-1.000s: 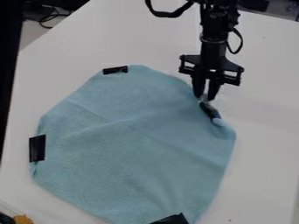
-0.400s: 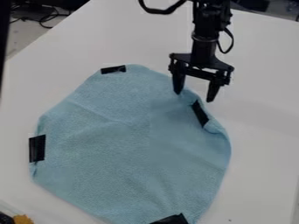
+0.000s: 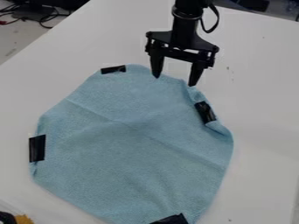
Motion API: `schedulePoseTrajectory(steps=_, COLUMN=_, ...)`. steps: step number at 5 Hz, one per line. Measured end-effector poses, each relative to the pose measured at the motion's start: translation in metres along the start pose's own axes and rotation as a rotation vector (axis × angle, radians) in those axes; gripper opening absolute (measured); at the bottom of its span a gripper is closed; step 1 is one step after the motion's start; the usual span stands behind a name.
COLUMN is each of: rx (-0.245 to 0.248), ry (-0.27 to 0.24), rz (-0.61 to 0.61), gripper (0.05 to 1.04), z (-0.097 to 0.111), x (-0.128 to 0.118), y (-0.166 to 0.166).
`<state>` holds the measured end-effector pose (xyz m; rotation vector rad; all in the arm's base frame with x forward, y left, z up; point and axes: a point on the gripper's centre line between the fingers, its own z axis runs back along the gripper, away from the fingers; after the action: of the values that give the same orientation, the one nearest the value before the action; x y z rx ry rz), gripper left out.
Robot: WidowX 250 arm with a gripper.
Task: Unfold the cloth in the top right
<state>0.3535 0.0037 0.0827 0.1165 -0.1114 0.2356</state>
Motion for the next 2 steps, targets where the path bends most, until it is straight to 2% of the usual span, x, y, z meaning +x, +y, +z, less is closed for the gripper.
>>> schedulePoseTrajectory(steps=1, rx=0.007, ry=0.005, rz=0.035, gripper=1.001, z=0.002, x=-0.012, y=0.012)
schedulePoseTrajectory(steps=2, rx=-0.007, ry=0.025, rz=0.014, gripper=1.001, z=-0.011, x=-0.023, y=0.017)
